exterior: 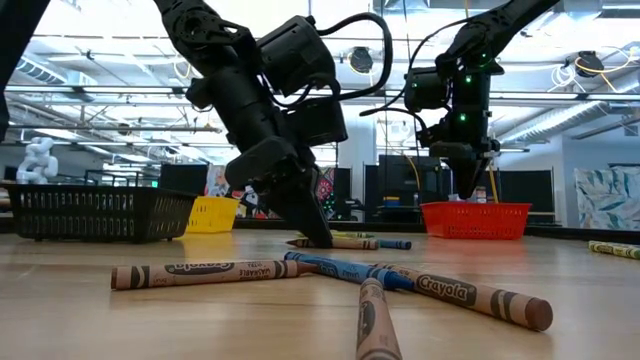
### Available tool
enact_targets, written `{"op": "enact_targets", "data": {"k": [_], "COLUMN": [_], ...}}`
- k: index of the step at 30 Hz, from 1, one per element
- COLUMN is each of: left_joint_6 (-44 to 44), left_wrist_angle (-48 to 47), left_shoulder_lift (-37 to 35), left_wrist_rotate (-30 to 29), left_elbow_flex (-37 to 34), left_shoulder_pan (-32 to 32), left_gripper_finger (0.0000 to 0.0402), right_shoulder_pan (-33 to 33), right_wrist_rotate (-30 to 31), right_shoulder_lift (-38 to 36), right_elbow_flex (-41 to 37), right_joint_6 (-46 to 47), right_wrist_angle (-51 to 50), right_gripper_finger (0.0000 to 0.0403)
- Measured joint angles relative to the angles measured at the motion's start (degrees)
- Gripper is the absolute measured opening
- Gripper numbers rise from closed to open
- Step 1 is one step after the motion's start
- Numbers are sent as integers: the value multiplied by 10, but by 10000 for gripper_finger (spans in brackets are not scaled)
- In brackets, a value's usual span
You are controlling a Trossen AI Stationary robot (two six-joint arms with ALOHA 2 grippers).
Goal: Sort crayons
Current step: Put the brown crayon into the yellow bin
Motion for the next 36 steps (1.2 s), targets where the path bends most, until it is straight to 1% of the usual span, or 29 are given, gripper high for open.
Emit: {"op": "enact_targets", "data": {"k": [9,16,20,27,32,36], "left_joint_6": [0,2,6,20,59,67], "left_wrist_angle": [-51,-78,-130,-211,-232,-258], "left_shoulder_lift": [-58,-100,-128,-175,-200,-209], "left_wrist_rotate": [9,-20,-52,-63,-72,-72], "left_elbow_flex": [-4,-4,-3,-2,-1,-1], "left_shoulder_pan": [-4,-8,-5,21,49,81], "left_gripper_finger": [8,8,8,8,8,8], "right_shoulder_pan": [0,0,0,0,0,0], "right_wrist_rotate": [0,0,0,0,0,0], "right_shoulder_lift": [0,0,0,0,0,0], "right_elbow_flex": [0,0,0,0,0,0], "right_joint_6": [0,0,0,0,0,0], "right_wrist_angle": [0,1,2,3,2,2], "right_gripper_finger": [73,73,73,73,73,73]}}
